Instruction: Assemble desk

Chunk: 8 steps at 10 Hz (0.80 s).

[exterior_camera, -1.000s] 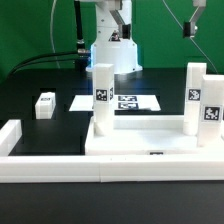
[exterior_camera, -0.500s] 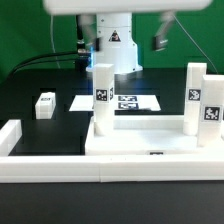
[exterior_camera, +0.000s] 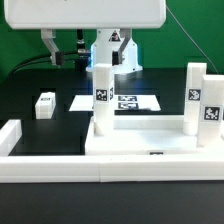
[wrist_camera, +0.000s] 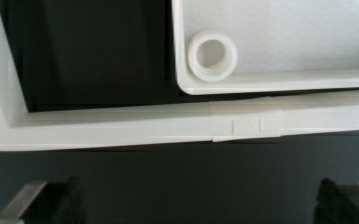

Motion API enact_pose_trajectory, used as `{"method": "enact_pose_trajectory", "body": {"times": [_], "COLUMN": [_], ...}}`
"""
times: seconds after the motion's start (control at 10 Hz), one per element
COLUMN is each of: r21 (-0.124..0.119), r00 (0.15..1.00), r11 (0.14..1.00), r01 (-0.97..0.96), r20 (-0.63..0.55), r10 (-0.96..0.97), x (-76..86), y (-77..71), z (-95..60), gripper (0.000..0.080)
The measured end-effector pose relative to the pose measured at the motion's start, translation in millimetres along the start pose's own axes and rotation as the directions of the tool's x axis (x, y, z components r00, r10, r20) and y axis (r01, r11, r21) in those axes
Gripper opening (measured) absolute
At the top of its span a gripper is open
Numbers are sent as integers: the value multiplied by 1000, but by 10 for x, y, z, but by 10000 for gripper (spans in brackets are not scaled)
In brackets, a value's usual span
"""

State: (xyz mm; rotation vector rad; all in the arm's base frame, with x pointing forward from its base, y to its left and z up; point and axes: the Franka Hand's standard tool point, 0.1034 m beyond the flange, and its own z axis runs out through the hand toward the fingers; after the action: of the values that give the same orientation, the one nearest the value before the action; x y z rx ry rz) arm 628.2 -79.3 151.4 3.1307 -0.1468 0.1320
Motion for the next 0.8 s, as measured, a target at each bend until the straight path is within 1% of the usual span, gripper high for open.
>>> {"method": "enact_pose_trajectory", "body": {"times": [0.1, 0.2, 0.3, 0.4, 0.6, 0.7, 0.8], "r21": [-7, -18, -20, -22, -20, -21, -15], "r00": [1000, 1000, 1000, 1000, 1000, 1000, 999], "r11": [1000, 1000, 1000, 1000, 1000, 1000, 1000], "r01": [2, 1, -4, -17, -18, -20, -26], "r20": [0, 4, 16, 21, 21, 22, 25], "r10": [-2, -1, 5, 18, 18, 20, 27], "x": [-46, -142, -237, -286, -280, -283, -304], "y": [151, 372, 584, 725, 686, 696, 716], "z": [30, 83, 138, 176, 178, 180, 198], "gripper": [649, 649, 649, 649, 649, 649, 649]}}
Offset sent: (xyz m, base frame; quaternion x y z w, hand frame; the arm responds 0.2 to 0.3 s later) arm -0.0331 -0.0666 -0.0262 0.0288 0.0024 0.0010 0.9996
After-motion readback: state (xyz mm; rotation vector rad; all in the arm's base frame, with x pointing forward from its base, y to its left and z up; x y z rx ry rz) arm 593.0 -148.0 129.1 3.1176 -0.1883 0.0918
